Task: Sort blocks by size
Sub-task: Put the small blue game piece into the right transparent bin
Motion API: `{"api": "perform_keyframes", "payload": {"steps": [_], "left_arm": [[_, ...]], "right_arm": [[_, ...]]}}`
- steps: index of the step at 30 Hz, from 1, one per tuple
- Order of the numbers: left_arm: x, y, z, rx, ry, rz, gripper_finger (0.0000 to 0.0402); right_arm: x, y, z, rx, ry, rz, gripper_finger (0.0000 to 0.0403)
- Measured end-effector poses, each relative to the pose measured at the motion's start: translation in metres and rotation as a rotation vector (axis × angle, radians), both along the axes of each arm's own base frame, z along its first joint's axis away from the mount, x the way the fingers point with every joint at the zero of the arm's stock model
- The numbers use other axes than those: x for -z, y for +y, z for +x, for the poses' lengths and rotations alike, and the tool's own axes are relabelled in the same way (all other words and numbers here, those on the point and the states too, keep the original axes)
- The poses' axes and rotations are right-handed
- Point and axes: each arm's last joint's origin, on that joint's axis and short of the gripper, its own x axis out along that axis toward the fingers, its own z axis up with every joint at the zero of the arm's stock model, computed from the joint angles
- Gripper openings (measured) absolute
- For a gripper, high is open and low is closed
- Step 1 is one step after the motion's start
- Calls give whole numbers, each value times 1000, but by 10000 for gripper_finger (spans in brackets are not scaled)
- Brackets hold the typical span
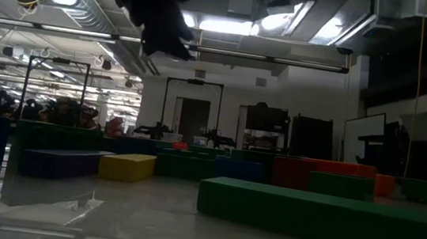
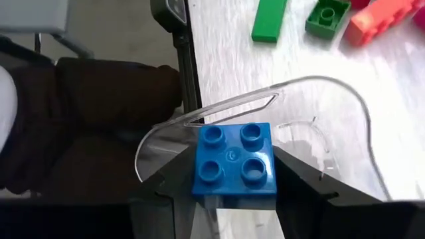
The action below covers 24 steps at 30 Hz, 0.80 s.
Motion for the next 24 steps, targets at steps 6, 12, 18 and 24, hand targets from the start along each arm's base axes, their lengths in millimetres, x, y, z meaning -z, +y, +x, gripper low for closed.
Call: {"api": "perform_keyframes", "payload": {"steps": [6,12,18,24], "left_arm": [[7,14,-7,-87,98,27,213],[18,31,-23,-243,279,0,213],[29,44,-48,-543,508,-90,213],[47,48,-69,-780,646,-133,213]], "right_arm": [[3,1,0,76,60,55,163],[6,-1,-2,130,126,69,190],[9,-7,-6,166,184,24,253],[10,-9,-7,168,197,-1,281]]}}
